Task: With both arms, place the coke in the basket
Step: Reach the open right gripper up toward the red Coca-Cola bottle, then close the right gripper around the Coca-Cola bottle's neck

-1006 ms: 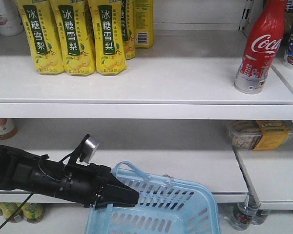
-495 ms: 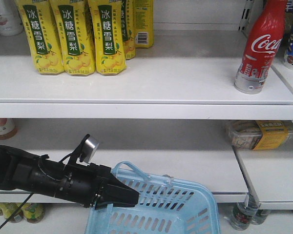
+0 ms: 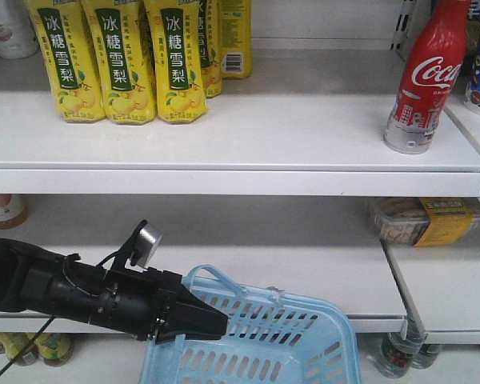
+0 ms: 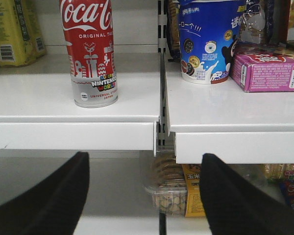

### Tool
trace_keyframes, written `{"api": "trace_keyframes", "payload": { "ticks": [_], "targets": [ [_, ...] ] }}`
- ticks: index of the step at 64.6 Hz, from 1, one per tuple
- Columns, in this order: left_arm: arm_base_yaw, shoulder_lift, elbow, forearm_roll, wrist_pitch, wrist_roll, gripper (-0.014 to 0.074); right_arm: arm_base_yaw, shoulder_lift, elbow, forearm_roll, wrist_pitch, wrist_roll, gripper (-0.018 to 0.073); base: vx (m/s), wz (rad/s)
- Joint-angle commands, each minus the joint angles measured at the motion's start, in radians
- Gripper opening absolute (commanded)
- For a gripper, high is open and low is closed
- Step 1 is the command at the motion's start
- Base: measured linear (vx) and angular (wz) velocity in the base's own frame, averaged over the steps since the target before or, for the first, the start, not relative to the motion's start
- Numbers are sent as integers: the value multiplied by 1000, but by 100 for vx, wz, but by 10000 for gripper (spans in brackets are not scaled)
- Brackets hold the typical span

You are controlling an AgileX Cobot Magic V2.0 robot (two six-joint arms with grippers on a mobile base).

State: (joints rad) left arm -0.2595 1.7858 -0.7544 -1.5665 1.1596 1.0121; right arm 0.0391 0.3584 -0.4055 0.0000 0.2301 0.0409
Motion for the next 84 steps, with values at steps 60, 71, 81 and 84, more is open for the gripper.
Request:
{"api": "trace_keyframes", "payload": {
  "ticks": [60,71,81,84],
  "targets": [
    [-3,-50,-19,-76,62,23,-6,26,407,-500,214,-44,-175,515,0,0],
    [-3,-50,-19,-76,62,23,-6,135,495,-577,228,-54,-259,515,0,0],
    [-3,-50,-19,-76,62,23,-6,137,568,-616,234,-71,-259,515,0,0],
    [-3,-50,-19,-76,61,23,-6,137,591,-628,234,-83,-259,515,0,0]
  ]
}}
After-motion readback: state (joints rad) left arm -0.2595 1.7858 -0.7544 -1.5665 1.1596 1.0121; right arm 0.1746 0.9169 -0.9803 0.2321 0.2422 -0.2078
